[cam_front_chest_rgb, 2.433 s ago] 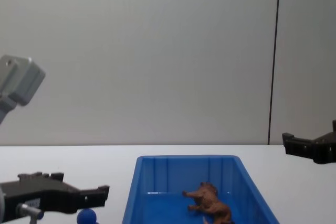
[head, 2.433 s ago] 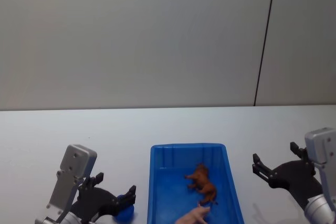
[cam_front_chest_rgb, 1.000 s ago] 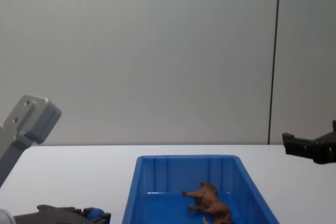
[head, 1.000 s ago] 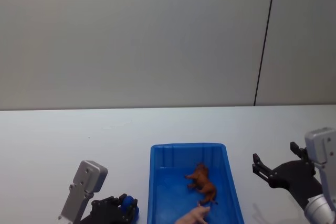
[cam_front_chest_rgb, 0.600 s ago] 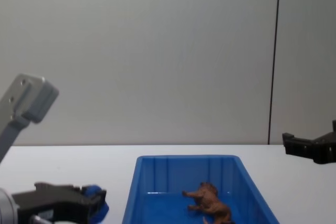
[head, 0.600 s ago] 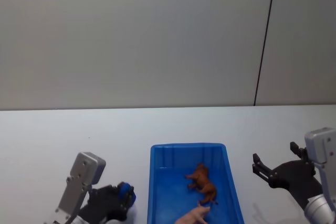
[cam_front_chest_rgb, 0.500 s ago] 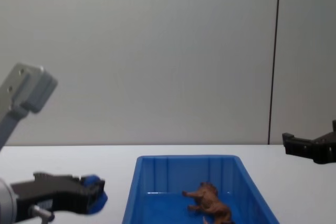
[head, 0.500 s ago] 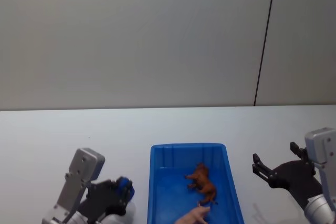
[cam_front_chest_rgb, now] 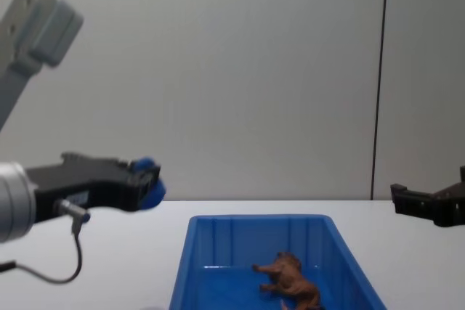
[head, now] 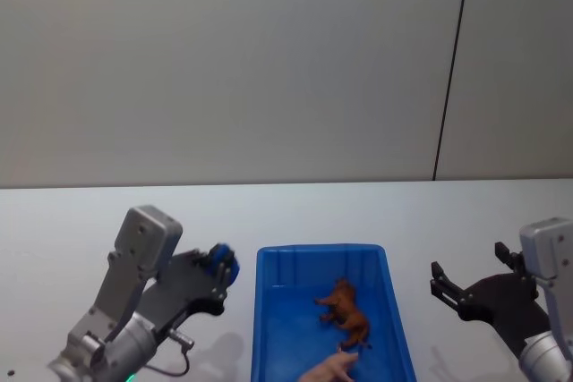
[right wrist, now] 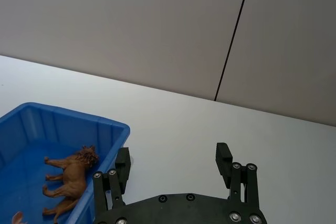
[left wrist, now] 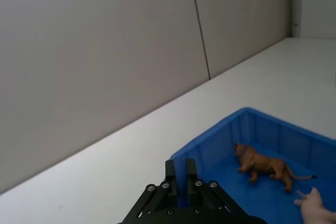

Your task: Pick up the two dolls from the table and place them into the box.

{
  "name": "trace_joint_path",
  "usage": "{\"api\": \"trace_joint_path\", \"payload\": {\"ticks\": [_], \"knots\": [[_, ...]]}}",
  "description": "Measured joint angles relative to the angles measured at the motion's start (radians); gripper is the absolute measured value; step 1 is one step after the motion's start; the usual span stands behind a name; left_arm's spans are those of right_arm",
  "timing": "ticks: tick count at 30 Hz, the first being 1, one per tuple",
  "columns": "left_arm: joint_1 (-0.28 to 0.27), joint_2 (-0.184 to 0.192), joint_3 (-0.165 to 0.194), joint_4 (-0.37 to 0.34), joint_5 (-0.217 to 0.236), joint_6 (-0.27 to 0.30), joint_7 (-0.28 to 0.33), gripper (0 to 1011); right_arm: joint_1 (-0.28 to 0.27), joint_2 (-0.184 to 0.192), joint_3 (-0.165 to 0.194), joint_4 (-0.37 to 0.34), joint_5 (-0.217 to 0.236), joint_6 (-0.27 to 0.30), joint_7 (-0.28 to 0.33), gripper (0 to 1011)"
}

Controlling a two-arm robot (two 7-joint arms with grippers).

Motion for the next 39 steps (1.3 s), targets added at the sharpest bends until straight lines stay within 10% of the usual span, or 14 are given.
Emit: {"api": "trace_joint_path", "payload": {"ticks": [12,39], "knots": [[-0.042,-0.022,-0.001,-0.014,0.001,-0.061,-0.116,78,0.000,0.000,0.000,0.000,0.000,0.000,0.000,1001],[-0.129,-0.093,0.029,0.048,-0.053,-0.132,-0.381,894,0.000,0.000,0.000,0.000,0.000,0.000,0.000,1001]]}}
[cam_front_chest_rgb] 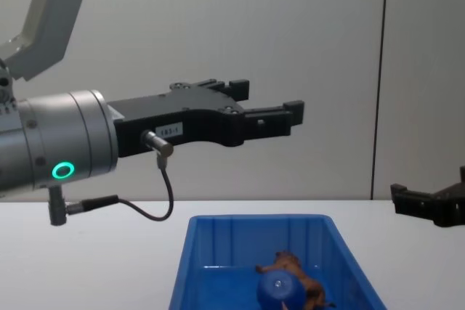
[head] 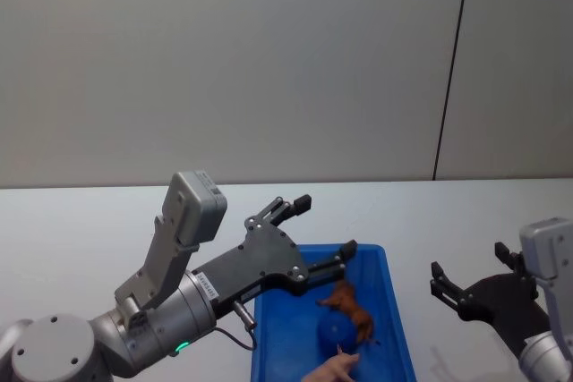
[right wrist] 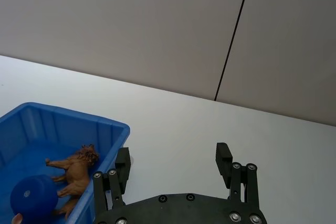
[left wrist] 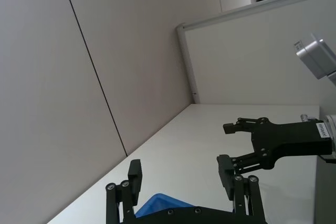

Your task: Pick up the two dolls from the table and place them into the box.

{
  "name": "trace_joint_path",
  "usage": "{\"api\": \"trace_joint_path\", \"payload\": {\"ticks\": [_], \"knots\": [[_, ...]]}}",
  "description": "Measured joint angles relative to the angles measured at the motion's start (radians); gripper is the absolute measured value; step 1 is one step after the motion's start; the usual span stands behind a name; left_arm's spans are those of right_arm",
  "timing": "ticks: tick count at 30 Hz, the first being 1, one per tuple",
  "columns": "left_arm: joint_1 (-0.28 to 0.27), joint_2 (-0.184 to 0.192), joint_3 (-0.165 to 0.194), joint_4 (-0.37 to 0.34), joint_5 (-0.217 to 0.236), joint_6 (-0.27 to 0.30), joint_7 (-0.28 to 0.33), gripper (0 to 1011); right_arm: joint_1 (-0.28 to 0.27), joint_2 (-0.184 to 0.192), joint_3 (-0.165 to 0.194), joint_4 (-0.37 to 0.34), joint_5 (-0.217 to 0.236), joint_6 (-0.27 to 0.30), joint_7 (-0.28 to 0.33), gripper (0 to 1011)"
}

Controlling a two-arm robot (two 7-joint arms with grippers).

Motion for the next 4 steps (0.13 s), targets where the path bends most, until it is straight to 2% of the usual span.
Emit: {"api": "trace_joint_path", "payload": {"ticks": [1,4], "knots": [[-0.002,-0.002,0.001,0.001,-0.001,-0.001,-0.005,942,0.000,0.000,0.000,0.000,0.000,0.000,0.000,1001],[-0.004,-0.003,0.002,0.003,-0.003,-0.003,-0.011,988,0.000,0.000,0.000,0.000,0.000,0.000,0.000,1001]]}}
